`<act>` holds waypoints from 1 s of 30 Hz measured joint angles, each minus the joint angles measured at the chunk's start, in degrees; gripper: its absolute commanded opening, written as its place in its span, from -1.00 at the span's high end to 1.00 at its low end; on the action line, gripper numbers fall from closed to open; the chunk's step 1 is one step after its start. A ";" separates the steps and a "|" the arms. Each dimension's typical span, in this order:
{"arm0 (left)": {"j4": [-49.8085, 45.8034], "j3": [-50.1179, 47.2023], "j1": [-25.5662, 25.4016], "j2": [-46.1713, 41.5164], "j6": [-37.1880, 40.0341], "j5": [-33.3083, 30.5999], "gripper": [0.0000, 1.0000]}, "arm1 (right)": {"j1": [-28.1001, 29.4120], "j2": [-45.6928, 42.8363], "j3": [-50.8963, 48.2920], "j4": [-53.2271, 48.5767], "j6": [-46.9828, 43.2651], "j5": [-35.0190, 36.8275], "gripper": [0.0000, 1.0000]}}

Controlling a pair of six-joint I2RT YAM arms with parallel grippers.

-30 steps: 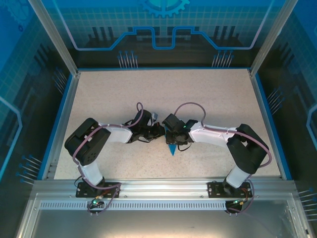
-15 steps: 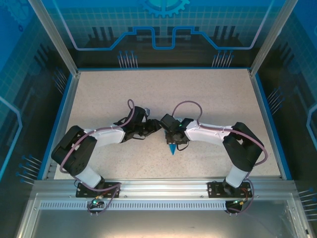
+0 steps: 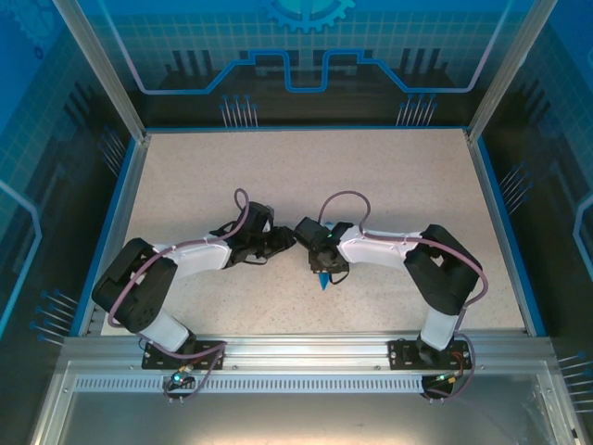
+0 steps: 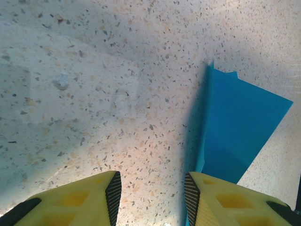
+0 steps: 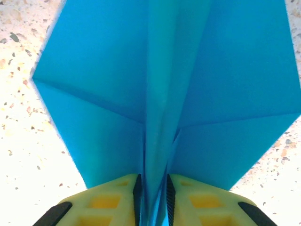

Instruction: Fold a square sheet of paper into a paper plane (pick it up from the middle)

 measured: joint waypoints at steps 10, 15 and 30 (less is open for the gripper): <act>-6.45 0.00 0.39 -4.13 0.13 -5.33 -0.08 | -0.07 -0.35 3.76 -1.49 -3.08 3.43 0.89; -13.14 0.00 1.29 -7.52 -0.07 -10.32 -0.41 | -1.44 -0.35 7.89 -0.92 -8.31 3.52 0.89; -27.39 0.00 2.60 -15.63 2.05 -20.50 -0.97 | -10.69 15.96 25.18 2.78 -18.62 0.92 0.86</act>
